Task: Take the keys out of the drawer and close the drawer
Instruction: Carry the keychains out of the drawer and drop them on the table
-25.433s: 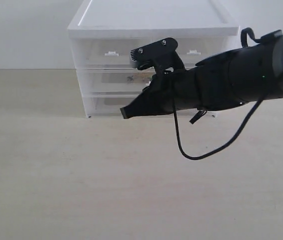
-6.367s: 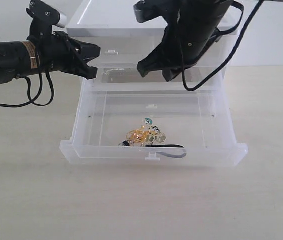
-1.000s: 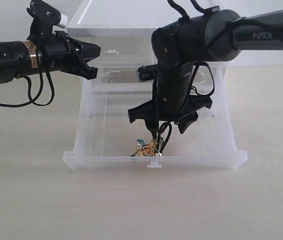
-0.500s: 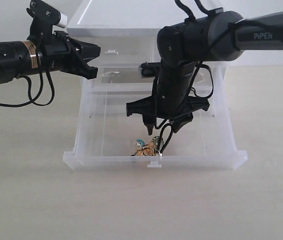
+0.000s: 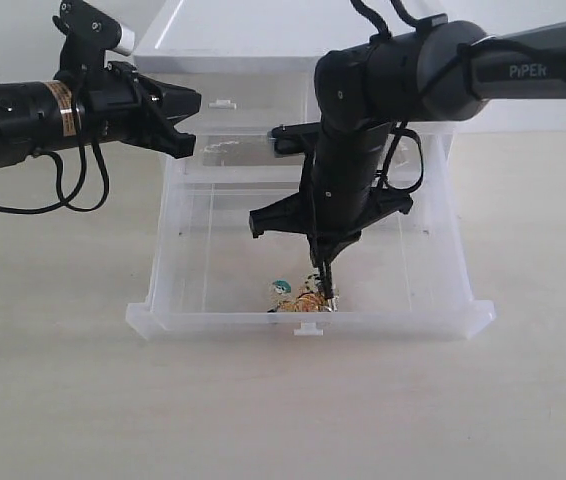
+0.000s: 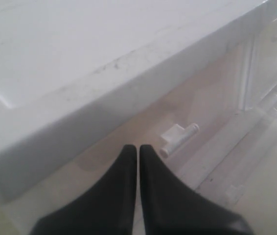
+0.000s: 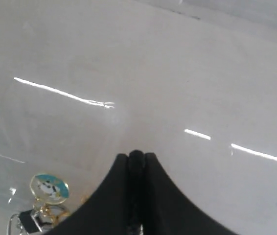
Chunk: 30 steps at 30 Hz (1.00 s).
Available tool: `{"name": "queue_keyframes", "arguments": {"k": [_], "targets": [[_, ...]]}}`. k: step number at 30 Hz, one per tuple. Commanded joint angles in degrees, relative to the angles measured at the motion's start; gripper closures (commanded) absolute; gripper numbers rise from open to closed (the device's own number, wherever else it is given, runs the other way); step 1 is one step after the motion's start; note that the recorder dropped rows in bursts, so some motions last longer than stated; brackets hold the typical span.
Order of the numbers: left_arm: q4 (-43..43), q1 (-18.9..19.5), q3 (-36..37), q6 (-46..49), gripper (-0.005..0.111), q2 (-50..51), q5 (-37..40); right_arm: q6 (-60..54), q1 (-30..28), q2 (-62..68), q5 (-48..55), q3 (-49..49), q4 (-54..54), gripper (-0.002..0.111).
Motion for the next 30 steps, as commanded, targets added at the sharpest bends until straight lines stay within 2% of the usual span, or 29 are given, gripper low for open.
{"name": "queue_keyframes", "arguments": {"k": [1, 9, 13, 16, 18, 22, 27, 30], "targets": [[-16.0, 1.5, -2.2, -1.2, 0.103, 0.1, 4.7, -2.8, -0.1, -4.7, 0.7, 0.2, -0.1, 0.109], [-16.0, 1.5, -2.2, -1.2, 0.103, 0.1, 4.7, -4.0, -0.1, -15.6, 2.4, 0.2, -2.2, 0.109], [-16.0, 1.5, -2.2, -1.2, 0.103, 0.1, 4.7, -0.6, -0.1, -24.5, 4.7, 0.2, -11.5, 0.109], [-16.0, 1.5, -2.2, -1.2, 0.103, 0.1, 4.7, 6.4, -0.1, -30.3, 13.1, 0.2, -25.2, 0.109], [-16.0, 1.5, -2.2, -1.2, 0.103, 0.1, 4.7, 6.4, -0.1, -32.7, 17.8, 0.2, -28.1, 0.109], [-16.0, 1.5, -2.2, -1.2, 0.103, 0.1, 4.7, 6.1, -0.1, -34.0, 18.3, 1.2, -26.2, 0.109], [-16.0, 1.5, -2.2, -1.2, 0.103, 0.1, 4.8, 7.5, -0.1, -35.5, 18.3, 11.6, -20.6, 0.109], [-16.0, 1.5, -2.2, -1.2, 0.103, 0.1, 4.8, 7.0, -0.1, -36.8, 14.2, 17.8, -14.5, 0.109]]}}
